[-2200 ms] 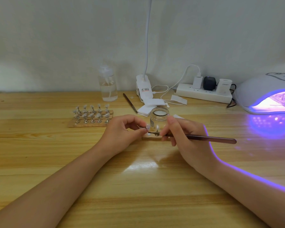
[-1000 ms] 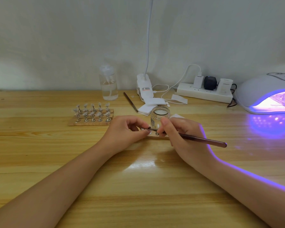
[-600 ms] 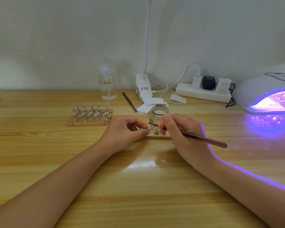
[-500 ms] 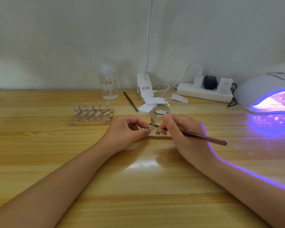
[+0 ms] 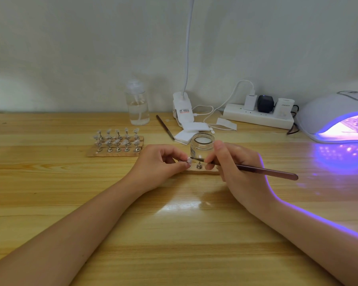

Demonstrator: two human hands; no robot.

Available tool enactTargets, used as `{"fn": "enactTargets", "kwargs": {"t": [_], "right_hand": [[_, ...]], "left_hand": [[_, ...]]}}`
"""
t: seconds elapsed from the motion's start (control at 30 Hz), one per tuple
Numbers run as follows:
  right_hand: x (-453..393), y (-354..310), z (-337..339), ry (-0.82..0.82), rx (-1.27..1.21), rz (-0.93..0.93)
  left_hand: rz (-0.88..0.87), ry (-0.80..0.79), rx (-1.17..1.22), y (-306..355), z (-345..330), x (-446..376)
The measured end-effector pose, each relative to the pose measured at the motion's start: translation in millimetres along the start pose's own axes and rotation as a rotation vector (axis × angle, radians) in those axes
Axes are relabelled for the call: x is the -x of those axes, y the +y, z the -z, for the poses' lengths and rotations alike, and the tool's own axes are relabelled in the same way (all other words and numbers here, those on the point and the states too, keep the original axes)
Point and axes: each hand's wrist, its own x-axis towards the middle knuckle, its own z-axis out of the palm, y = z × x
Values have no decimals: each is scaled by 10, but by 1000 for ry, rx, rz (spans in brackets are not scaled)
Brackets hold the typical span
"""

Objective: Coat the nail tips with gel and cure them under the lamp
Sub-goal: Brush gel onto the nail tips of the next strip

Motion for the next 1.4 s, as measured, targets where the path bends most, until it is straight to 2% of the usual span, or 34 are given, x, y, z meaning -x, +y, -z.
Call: {"fn": "enactTargets", "kwargs": {"t": [0.17, 0.5, 0.73, 0.87, 1.13, 1.4], "right_hand": [[-20, -13, -14, -3, 64, -71], [22, -5, -5, -53, -36, -54], [-11, -25, -7, 70, -26, -56], [-17, -23, -11, 10, 30, -25], [21, 11, -5, -109, -62, 4], [-18, 7, 0, 74, -49, -49]], "left_hand": [[-8, -7, 1, -10, 0, -2], [-7, -12, 25, -2, 8, 6], [-14, -25, 47, -6, 12, 1], [-21, -24, 56, -3, 9, 3], [-14, -18, 58, 18, 10, 14], [9, -22, 161, 15, 14, 22]]}}
